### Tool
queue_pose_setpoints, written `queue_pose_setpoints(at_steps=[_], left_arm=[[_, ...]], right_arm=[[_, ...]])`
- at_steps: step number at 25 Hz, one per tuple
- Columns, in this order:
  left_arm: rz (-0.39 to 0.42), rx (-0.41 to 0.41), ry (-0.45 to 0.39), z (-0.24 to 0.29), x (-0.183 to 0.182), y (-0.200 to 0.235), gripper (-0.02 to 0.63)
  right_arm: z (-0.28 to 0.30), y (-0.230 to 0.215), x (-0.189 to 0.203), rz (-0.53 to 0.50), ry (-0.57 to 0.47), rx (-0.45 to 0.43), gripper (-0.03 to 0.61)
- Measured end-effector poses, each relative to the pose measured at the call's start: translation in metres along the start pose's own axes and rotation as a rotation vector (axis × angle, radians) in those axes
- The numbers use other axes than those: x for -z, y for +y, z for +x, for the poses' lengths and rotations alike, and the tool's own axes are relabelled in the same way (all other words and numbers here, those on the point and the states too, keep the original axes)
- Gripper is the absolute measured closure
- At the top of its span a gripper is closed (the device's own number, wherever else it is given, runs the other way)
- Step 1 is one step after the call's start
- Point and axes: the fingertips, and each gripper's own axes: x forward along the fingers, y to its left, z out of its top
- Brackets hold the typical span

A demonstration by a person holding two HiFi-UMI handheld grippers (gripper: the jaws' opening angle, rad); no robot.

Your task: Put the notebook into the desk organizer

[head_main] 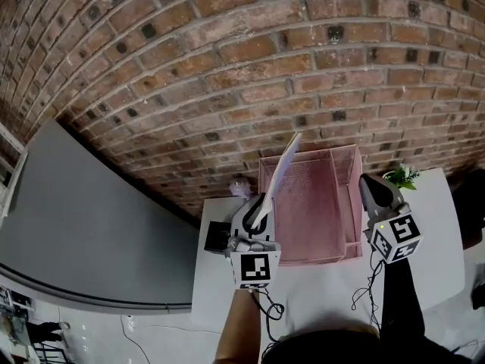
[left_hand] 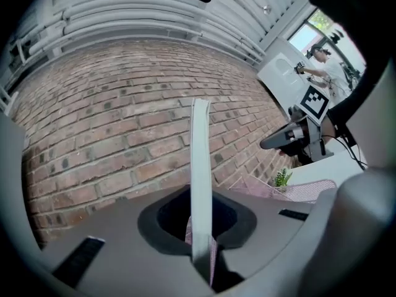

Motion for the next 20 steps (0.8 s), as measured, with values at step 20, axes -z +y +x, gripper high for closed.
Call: queue_pose_setpoints(at_steps=[20], left_arm=[[-0.021, 0.245, 0.237, 0.012, 0.037, -0.075, 0.559]], right_arm=[[-0.005, 0.003, -0.017, -0.035, -0.027, 0.019, 0.578]])
